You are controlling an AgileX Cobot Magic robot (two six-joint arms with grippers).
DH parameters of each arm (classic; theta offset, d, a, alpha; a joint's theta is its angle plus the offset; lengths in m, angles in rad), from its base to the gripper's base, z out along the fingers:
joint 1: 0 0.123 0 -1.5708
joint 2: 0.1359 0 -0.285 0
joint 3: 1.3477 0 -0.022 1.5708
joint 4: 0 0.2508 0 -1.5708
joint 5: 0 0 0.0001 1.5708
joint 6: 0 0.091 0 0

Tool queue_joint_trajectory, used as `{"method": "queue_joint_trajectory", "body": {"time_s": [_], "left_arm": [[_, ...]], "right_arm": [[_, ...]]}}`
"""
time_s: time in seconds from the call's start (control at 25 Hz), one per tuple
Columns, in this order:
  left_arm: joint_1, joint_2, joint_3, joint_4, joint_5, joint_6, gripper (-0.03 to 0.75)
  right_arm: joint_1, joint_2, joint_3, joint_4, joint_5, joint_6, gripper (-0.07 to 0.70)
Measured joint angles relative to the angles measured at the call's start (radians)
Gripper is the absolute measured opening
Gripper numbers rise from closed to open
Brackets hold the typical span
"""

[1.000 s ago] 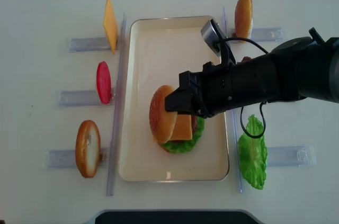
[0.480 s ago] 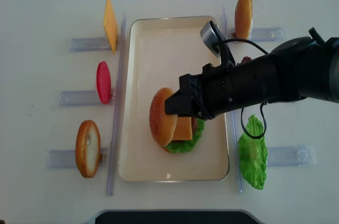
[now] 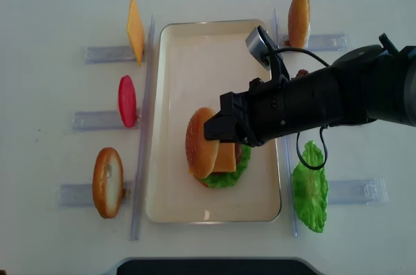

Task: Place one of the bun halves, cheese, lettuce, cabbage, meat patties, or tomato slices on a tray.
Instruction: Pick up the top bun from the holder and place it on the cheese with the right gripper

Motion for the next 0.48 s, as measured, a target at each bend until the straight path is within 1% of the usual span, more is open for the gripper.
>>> {"method": "queue_joint_trajectory", "body": {"time_s": [0.48], "left_arm": [[0.0,0.0,0.0,0.0,0.0,0.0,-0.007]], "right_arm": [[0.0,0.0,0.0,-0.015,-0.001,-0.002,0.139]]}}
